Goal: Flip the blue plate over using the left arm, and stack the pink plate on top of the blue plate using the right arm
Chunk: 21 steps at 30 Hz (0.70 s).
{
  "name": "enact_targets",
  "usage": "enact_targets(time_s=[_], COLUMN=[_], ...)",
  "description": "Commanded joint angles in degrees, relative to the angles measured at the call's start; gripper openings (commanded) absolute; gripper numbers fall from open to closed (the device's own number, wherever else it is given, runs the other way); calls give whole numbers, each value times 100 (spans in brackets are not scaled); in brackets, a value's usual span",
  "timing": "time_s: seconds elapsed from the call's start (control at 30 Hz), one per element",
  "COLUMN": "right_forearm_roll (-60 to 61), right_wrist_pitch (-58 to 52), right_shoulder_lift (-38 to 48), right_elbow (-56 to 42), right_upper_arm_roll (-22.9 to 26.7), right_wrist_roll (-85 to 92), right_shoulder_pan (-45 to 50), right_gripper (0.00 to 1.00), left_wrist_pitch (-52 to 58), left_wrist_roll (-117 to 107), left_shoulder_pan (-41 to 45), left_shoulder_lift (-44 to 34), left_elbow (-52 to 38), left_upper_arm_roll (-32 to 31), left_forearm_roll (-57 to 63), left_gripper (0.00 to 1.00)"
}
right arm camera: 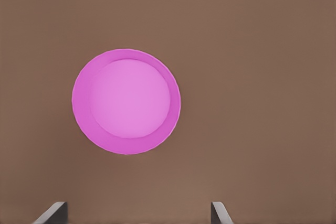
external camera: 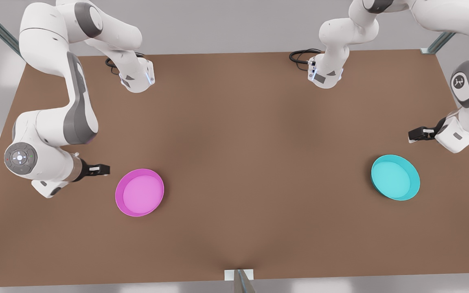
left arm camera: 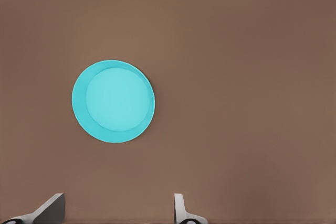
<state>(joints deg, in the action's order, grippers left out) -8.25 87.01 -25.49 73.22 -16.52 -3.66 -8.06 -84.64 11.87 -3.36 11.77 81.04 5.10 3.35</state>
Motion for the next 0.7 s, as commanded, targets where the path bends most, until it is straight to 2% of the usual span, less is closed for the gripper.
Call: enact_targets(time_s=[0.0,0.1,0.2,0.27,0.33,0.4,0.53,0.6,0.67], right_forearm_roll=[-1,16,122,244,825,851,508,324,-89], right_wrist_pitch=[9,44,-53,-176,-149,-149,184,220,220], right_shoulder_lift=[0,-17,-272,-281,-421,-606,-782,-729,-685], right_elbow=[-1,86,87,87,78,87,87,34,-88], right_upper_arm_roll=[0,0,-9,-9,0,9,9,-9,-26], right_wrist_roll=[15,-28,14,33,339,964,1421,1421,1430], right_shoulder_pan=[6,67,-134,-389,-978,-1286,-1277,-961,-170], right_gripper=[100,100,100,100,100,100,100,100,100], left_wrist_pitch=[-9,-9,-1027,-1898,-2584,-2988,-3138,-3234,-3234], left_wrist_roll=[0,332,2275,3321,3445,3437,3437,3445,3454], left_shoulder_pan=[2,-269,-1526,-2028,-2160,-2160,-2248,-2327,-2362], left_shoulder_lift=[1,202,1161,1820,2400,2857,3314,3569,3657], left_elbow=[0,-9,-18,-9,9,9,0,0,0], left_upper_arm_roll=[0,44,44,35,35,35,35,35,35], left_forearm_roll=[-1,-299,-704,-1019,-1521,-1855,-2330,-2426,-2426], left_gripper=[100,100,100,100,100,100,100,100,100])
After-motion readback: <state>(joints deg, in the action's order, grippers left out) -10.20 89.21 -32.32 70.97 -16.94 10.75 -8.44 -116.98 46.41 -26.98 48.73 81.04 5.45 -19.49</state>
